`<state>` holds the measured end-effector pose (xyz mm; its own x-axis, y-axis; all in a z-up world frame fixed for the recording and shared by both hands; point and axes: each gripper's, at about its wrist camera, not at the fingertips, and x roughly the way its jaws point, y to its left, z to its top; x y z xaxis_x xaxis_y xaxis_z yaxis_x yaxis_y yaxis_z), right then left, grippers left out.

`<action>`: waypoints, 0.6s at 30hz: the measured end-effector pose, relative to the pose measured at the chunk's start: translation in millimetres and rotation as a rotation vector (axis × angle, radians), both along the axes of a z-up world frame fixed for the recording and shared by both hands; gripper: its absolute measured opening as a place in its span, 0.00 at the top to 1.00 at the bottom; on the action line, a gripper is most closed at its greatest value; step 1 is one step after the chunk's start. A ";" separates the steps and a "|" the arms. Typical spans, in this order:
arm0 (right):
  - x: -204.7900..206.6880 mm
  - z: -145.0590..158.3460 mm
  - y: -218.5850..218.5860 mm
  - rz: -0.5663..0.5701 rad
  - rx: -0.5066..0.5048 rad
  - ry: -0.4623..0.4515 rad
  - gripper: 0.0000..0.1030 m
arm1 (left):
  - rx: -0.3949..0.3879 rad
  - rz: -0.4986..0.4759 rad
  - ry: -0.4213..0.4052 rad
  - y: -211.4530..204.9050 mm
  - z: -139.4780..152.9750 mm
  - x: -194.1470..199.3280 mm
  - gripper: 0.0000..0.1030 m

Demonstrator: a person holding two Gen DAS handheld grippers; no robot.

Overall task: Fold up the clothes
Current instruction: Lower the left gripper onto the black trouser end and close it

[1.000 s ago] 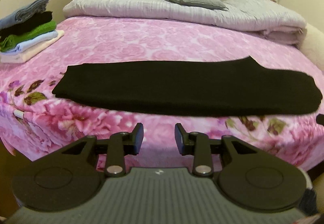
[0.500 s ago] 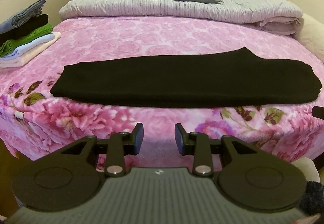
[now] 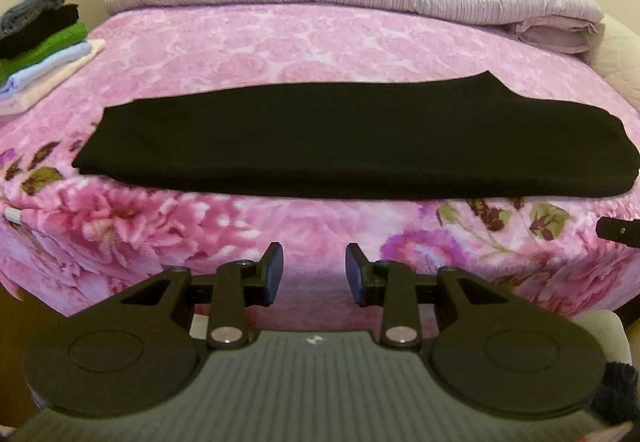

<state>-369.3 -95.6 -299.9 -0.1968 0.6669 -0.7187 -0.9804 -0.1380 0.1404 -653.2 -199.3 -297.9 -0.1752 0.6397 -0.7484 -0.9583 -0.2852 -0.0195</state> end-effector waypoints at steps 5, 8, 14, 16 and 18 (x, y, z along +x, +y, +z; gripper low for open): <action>-4.4 -13.2 18.7 -0.002 -0.043 -0.014 0.72 | -0.020 0.014 -0.051 14.1 -12.3 -10.1 0.71; -8.9 -16.5 31.0 0.010 -0.057 -0.017 0.72 | -0.021 0.034 -0.082 21.2 -16.6 -20.6 0.71; -2.9 -18.9 58.5 0.033 -0.051 0.071 0.72 | 0.009 0.120 -0.215 27.9 -23.0 -63.7 0.71; 7.3 -23.2 70.1 0.034 -0.069 0.152 0.72 | 0.029 0.168 -0.290 25.7 -27.0 -85.4 0.71; 20.2 -29.1 79.0 0.030 -0.093 0.266 0.72 | 0.062 0.231 -0.351 18.8 -31.9 -110.3 0.71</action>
